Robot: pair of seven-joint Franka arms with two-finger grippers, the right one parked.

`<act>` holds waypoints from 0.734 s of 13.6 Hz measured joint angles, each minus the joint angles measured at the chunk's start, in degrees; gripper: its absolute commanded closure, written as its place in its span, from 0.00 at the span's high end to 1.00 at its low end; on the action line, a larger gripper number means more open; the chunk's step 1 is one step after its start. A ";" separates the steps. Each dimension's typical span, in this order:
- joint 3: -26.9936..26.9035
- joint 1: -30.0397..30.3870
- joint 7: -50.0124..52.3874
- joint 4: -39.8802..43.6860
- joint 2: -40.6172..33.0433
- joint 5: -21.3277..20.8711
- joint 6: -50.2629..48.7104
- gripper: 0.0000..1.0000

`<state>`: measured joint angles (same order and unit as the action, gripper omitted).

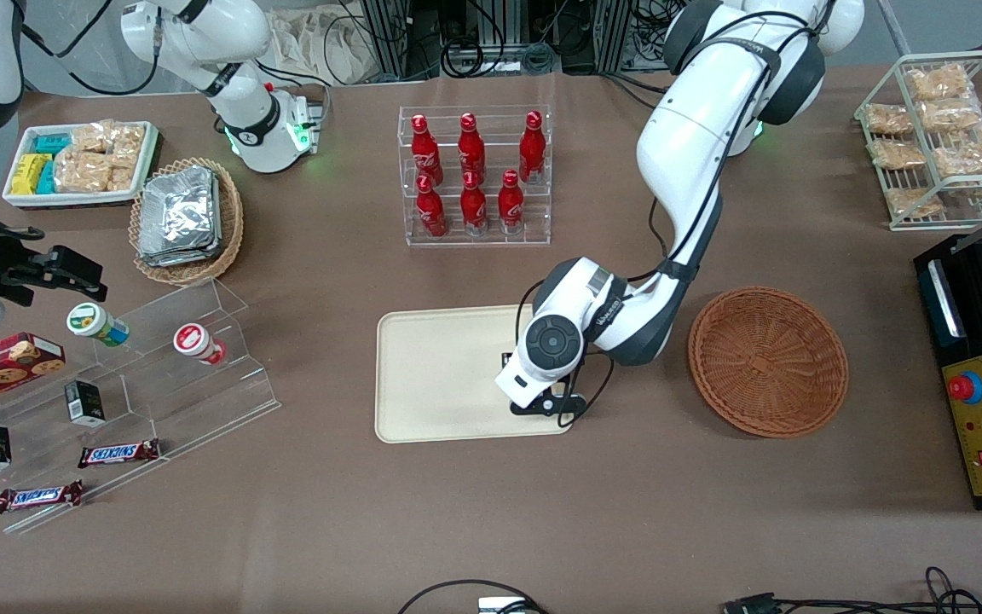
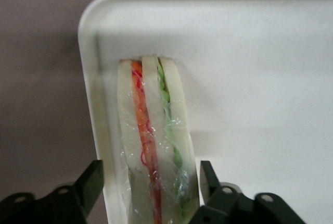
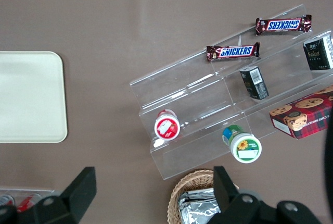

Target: Place sandwich from basket to tray

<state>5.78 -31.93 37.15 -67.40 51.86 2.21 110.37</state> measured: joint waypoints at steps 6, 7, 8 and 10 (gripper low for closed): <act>-1.15 10.61 -2.61 3.40 -18.07 -0.19 -22.37 1.00; -1.26 13.01 -5.68 3.35 -21.45 -0.26 -25.81 1.00; -1.40 15.47 -9.35 3.28 -24.40 -0.34 -29.31 1.00; -1.52 20.94 -16.98 3.03 -28.86 -0.42 -35.14 1.00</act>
<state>4.25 -10.99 20.17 -64.37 23.01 1.79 75.22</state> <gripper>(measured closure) 0.000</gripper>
